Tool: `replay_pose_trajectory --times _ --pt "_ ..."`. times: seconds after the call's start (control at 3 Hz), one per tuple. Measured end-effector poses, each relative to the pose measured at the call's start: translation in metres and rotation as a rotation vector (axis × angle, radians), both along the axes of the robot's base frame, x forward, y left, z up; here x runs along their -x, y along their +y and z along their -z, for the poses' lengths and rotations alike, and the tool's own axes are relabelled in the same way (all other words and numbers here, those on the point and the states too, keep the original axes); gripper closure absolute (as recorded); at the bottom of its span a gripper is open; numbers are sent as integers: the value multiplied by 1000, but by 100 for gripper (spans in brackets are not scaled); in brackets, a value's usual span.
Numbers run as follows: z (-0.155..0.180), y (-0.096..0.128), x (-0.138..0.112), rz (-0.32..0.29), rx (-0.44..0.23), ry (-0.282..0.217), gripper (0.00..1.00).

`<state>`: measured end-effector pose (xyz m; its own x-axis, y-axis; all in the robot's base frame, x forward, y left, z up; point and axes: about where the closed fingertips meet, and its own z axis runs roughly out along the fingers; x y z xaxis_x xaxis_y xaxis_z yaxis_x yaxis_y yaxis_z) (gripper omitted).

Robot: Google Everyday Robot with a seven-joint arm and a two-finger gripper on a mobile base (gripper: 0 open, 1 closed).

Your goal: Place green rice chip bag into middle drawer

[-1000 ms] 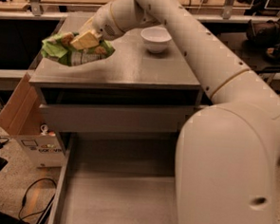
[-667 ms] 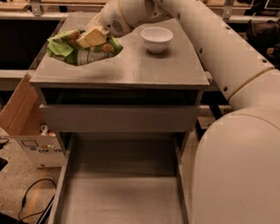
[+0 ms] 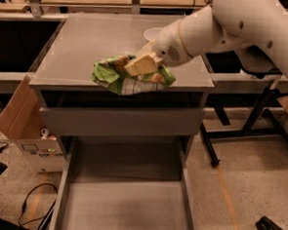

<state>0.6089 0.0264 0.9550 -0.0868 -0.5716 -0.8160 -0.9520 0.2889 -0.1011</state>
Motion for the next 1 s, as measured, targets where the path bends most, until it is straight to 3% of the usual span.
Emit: replay_pose_trajectory --times 0.33,0.67,1.0 --pt "50 -38 47 26 -10 61 100" --pt "158 -62 95 56 -100 157 100" --pt "261 -50 125 90 -143 256 100"
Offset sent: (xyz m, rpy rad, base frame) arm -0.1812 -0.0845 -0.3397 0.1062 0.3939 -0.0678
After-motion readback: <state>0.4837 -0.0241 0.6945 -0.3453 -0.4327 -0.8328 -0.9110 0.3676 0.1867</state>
